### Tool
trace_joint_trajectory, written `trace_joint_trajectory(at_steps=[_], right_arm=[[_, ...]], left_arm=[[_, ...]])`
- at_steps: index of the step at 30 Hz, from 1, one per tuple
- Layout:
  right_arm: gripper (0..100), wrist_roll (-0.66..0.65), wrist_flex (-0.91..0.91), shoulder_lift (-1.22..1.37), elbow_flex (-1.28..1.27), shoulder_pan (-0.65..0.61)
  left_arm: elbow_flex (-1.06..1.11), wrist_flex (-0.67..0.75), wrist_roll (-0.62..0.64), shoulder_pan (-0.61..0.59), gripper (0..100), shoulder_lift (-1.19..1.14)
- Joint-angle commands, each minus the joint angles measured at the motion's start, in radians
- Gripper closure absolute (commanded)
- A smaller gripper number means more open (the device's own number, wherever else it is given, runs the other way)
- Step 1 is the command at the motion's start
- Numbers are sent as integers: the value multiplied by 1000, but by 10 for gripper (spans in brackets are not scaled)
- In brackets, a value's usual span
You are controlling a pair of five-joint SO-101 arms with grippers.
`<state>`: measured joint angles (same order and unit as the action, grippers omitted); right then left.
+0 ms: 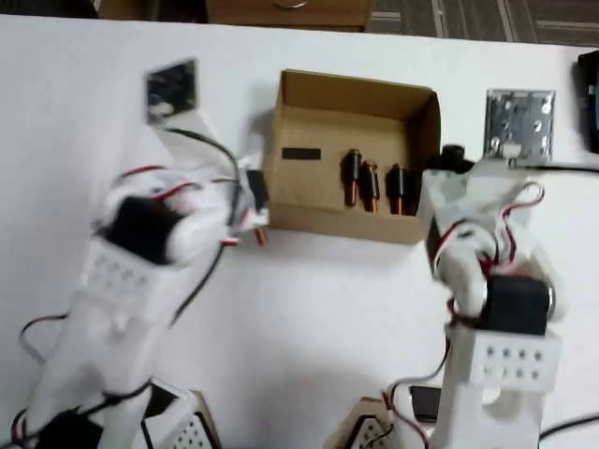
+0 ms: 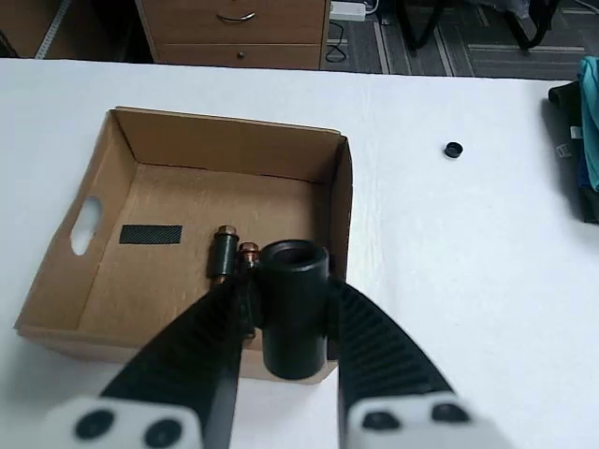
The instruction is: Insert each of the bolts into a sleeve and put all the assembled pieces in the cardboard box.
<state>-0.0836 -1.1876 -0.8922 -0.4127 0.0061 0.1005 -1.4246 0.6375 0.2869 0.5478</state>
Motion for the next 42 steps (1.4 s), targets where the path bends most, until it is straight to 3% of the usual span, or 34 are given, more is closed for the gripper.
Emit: trace_joint_trajectory(at_steps=[1, 6, 12, 18, 27, 32, 39, 42], right_arm=[[978, -2, -59, -114, 12, -45], [978, 2, -160, -255, 9, -166], [979, 89, -274, -426, 6, -311], [979, 92, -349, -565, -94, -386], [979, 92, -340, -848, -485, -386], [979, 92, -292, -903, -651, -390], [979, 98, -217, -900, -658, -608], [980, 195, -166, -892, -658, -631]], left_arm=[[-130, -6, -109, -20, 976, 112], [-177, -15, -232, 60, 976, 222], [-110, 58, -226, 219, 977, 319], [36, 130, -218, 247, 977, 384], [294, 371, -216, 253, 976, 453], [433, 516, -173, 321, 976, 517], [519, 537, -163, 339, 976, 563], [521, 539, -163, 333, 976, 560]])
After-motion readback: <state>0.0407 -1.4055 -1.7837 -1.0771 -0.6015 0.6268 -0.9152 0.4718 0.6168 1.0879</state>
